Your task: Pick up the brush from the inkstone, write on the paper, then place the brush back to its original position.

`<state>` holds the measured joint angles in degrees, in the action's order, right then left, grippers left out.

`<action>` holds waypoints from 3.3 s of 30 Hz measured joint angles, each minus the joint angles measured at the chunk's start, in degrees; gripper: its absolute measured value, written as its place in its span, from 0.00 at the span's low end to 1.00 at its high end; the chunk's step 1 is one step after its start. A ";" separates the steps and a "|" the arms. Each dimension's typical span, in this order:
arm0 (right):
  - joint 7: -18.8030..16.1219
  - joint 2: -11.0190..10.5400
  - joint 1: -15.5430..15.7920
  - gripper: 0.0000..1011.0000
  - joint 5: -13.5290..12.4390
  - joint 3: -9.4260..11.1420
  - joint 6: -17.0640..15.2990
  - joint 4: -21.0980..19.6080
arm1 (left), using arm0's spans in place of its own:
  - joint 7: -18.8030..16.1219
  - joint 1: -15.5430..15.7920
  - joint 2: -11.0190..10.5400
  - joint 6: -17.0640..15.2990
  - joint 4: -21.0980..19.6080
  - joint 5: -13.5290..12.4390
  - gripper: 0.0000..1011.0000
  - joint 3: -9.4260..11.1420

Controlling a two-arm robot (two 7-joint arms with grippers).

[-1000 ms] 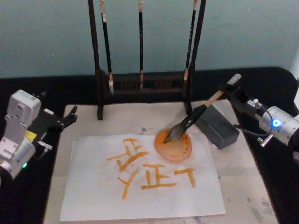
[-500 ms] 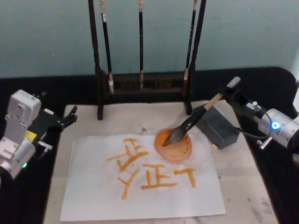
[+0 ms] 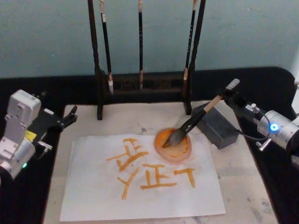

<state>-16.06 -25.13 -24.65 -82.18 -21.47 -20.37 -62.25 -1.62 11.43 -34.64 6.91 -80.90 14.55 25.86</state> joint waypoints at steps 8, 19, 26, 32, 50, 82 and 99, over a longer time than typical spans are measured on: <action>-0.02 0.07 0.00 0.17 0.04 0.17 -0.13 -0.01 | 0.00 0.00 0.00 0.00 0.00 0.00 1.00 0.00; -0.02 0.12 0.00 0.44 0.05 0.29 -0.30 -0.01 | 0.00 0.00 0.00 0.00 0.00 0.00 1.00 0.00; -0.02 0.15 0.00 0.66 0.04 0.34 -0.35 -0.02 | 0.00 0.00 0.00 0.00 0.00 0.00 1.00 0.00; -0.02 0.15 0.00 0.85 0.04 0.38 -0.38 -0.02 | 0.00 0.00 0.00 0.00 0.00 0.00 1.00 0.00; 0.06 -0.52 0.29 0.99 -0.61 -0.27 -0.11 -0.31 | 0.00 0.00 0.00 0.00 0.00 0.00 1.00 0.00; -2.53 -10.93 11.96 0.99 -4.00 -1.17 4.03 -19.00 | 0.00 0.00 0.00 0.00 0.00 0.00 1.00 0.00; 5.14 -9.54 9.68 0.99 36.06 -11.57 27.35 -19.90 | 0.00 0.00 0.00 0.00 0.00 0.00 1.00 0.00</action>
<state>-10.92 -34.67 -14.96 -46.12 -33.04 6.98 -82.15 -1.62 11.43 -34.65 6.91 -80.90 14.55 25.86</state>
